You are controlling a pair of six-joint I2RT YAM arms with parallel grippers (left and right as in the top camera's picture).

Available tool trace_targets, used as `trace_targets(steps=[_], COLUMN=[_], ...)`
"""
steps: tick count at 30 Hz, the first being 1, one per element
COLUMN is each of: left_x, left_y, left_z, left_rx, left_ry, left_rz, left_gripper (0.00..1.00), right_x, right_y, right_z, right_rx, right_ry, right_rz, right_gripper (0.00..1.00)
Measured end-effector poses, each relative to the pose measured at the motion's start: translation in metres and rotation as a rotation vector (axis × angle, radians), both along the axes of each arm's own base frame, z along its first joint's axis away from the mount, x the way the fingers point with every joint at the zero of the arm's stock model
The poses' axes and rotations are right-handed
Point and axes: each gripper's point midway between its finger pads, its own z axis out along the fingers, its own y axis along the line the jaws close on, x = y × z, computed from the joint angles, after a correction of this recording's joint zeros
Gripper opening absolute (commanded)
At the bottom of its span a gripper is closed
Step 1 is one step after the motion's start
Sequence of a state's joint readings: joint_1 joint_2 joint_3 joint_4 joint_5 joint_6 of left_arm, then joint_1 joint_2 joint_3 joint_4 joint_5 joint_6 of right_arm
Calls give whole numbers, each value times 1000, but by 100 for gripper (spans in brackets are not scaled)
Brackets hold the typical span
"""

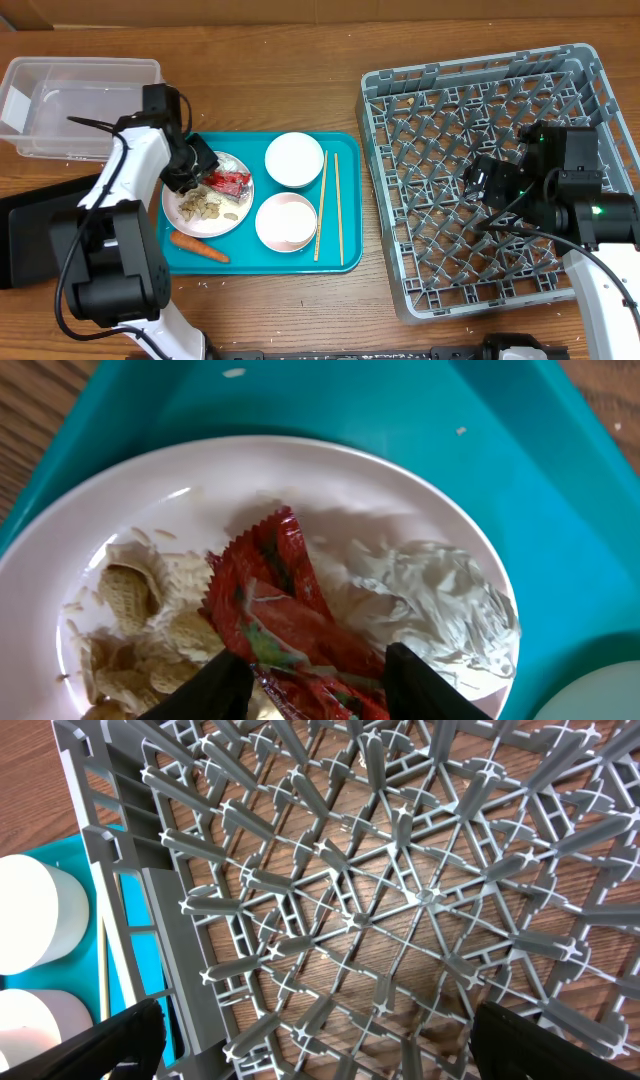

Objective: Sort waste into correct bins and load items into the dishwasher
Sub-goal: 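Grasp the red wrapper with the left gripper and drop it into the clear bin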

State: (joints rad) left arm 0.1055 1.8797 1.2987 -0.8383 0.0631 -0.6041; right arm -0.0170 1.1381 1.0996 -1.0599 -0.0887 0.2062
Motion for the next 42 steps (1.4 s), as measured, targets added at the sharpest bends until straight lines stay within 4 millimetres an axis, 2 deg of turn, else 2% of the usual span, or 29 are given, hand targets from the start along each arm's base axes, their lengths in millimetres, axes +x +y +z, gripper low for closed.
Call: trace_targets(steps=[5, 8, 10, 12, 13, 21, 24, 26, 29, 33, 38, 42], left_x=[0, 0, -1, -1, -1, -5, -13, -10, 5, 38, 83, 97], left_y=[-2, -1, -1, 0, 0, -1, -1, -1, 4, 21, 62, 106], left_z=[0, 0, 0, 0, 0, 1, 11, 23, 50, 99, 165, 190], left_rx=[19, 23, 26, 30, 30, 28, 23, 25, 52, 148, 304, 413], left_ry=[4, 4, 5, 5, 5, 28, 76, 76, 34, -99, -347, -457], left_rz=[-12, -10, -7, -9, -9, -11, -13, -22, -34, -22, 70, 177], left_gripper=[43, 33, 22, 7, 4, 4, 4, 4, 4, 4, 4, 4], right_x=[0, 0, 0, 0, 0, 0, 0, 0, 0, 0, 0, -1], right_y=[0, 0, 0, 0, 0, 0, 0, 0, 0, 0, 0, 0], right_z=[0, 0, 0, 0, 0, 0, 0, 0, 0, 0, 0, 0], right_rx=[0, 0, 0, 0, 0, 0, 0, 0, 0, 0, 0, 0], right_ry=[0, 0, 0, 0, 0, 0, 0, 0, 1, 2, 2, 3], right_rz=[0, 0, 0, 0, 0, 0, 0, 0, 0, 0, 0, -1], right_gripper=[100, 100, 100, 100, 100, 100, 100, 100, 100, 100, 100, 100])
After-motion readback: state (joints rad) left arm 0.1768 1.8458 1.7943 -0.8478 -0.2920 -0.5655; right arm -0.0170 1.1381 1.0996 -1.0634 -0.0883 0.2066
